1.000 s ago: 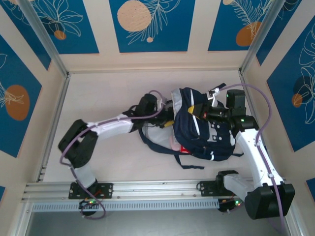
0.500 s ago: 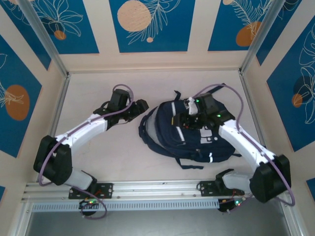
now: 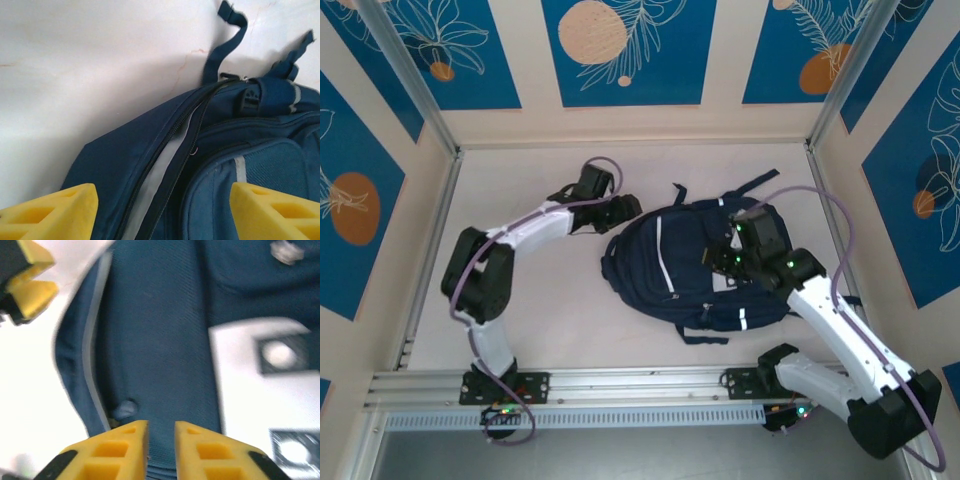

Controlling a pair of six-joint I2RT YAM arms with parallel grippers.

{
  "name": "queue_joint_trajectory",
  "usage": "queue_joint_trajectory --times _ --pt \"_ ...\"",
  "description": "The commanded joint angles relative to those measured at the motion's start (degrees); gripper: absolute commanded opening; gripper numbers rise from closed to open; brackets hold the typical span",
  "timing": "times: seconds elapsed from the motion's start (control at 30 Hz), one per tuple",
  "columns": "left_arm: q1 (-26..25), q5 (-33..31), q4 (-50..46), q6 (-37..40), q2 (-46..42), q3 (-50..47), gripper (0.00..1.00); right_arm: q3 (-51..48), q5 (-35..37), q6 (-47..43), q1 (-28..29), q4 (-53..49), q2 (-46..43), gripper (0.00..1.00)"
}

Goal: Pack the student bag

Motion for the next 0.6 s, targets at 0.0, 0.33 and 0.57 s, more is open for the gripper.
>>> queue_joint_trajectory --times 0.0,0.33,0.57 --pt "-2.3 4.6 -3.1 2.7 3.9 2.1 0.65 -5.8 12.5 13.8 1.9 -13.0 -5.0 0.1" --pt "-3.3 7.0 6.8 -3.7 2.3 -6.6 0.26 -7.9 24.5 31.6 -1.5 -23.7 6.6 0.03" --pt "-5.4 11.8 15.1 -8.9 -0.9 -16.5 0.18 -6.2 18.4 13.3 -8.9 0.0 17.6 0.06"
